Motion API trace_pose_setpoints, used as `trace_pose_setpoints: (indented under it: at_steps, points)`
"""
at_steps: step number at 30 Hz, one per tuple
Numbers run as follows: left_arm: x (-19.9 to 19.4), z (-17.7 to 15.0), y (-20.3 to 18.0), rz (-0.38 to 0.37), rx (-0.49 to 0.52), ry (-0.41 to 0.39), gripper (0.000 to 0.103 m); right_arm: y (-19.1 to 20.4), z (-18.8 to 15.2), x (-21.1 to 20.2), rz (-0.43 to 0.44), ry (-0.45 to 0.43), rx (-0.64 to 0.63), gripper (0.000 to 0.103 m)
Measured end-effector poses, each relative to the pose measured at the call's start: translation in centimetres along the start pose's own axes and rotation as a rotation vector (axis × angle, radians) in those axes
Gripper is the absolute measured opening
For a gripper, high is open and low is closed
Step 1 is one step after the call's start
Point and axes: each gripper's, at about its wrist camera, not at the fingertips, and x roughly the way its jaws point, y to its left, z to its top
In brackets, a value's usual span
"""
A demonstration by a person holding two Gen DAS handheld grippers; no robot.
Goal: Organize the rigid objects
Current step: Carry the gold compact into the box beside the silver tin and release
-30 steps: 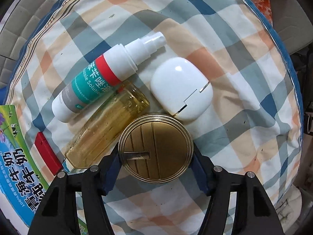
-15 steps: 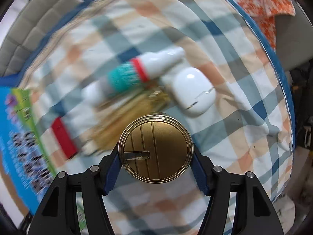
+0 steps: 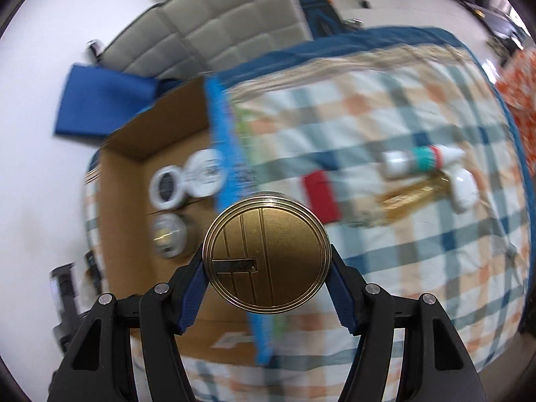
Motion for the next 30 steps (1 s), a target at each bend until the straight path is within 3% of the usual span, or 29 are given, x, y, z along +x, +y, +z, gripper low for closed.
trace_pose_setpoints:
  at_steps: [5, 11, 30]
  points:
    - [0.2, -0.1, 0.0, -0.005, 0.000, -0.001, 0.004, 5.6, -0.5, -0.3, 0.035, 0.016, -0.089, 0.068]
    - [0.3, -0.3, -0.1, -0.002, 0.006, -0.003, 0.004, 8.7, -0.8, 1.3, 0.026, 0.034, -0.143, 0.068]
    - [0.4, -0.3, -0.2, -0.004, 0.007, -0.002, 0.004, 11.1, -0.2, 10.9, -0.113, 0.128, -0.144, 0.068]
